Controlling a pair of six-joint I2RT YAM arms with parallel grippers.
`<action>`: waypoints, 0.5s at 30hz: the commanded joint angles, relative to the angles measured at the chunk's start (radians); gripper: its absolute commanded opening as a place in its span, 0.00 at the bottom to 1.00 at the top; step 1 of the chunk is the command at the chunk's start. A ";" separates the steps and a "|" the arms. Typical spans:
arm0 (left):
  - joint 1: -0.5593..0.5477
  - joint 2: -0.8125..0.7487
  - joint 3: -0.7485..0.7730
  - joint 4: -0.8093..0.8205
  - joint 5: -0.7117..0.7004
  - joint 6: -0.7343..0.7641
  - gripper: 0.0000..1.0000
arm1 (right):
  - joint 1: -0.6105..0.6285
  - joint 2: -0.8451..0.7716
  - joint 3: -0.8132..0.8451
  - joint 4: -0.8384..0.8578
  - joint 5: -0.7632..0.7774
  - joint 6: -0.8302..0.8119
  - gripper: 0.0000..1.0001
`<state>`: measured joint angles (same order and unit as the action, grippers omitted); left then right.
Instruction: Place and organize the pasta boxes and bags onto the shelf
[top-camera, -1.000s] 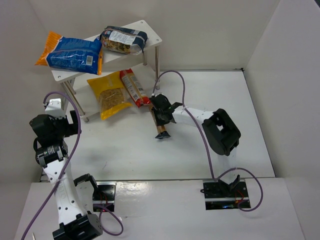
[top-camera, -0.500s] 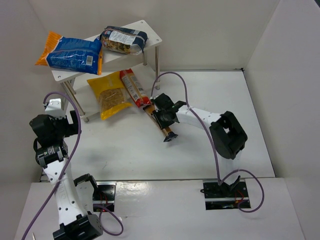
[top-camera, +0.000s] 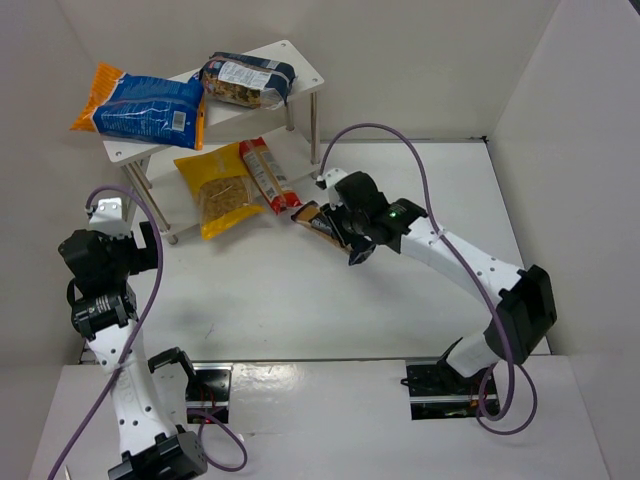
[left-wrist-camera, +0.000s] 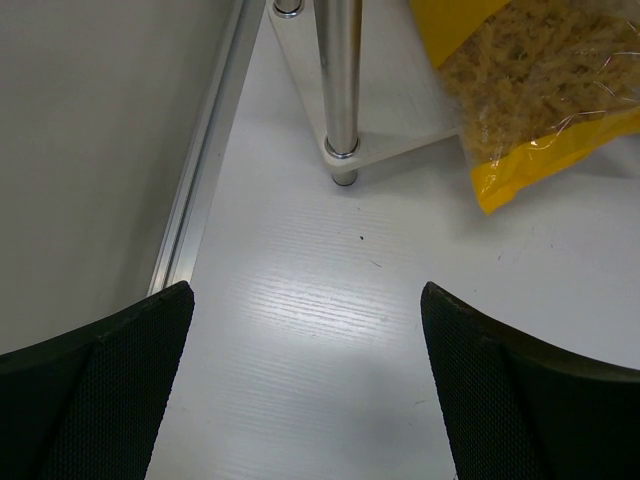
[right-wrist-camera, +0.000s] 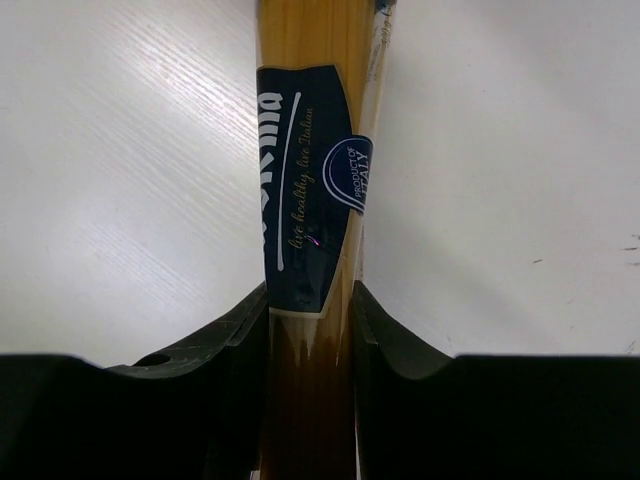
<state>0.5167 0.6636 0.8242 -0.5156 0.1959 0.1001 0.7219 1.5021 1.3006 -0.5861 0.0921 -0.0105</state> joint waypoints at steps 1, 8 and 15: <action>0.008 -0.013 -0.011 0.032 0.010 -0.014 1.00 | -0.004 -0.092 0.020 0.098 0.028 -0.037 0.00; 0.008 -0.013 -0.011 0.032 0.019 -0.014 1.00 | 0.005 -0.129 0.089 0.108 0.028 -0.046 0.00; 0.008 -0.022 -0.011 0.032 0.019 -0.014 1.00 | 0.014 -0.138 0.232 0.057 0.008 -0.066 0.00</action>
<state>0.5167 0.6544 0.8150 -0.5152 0.1970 0.1001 0.7269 1.4464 1.4212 -0.6109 0.0967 -0.0578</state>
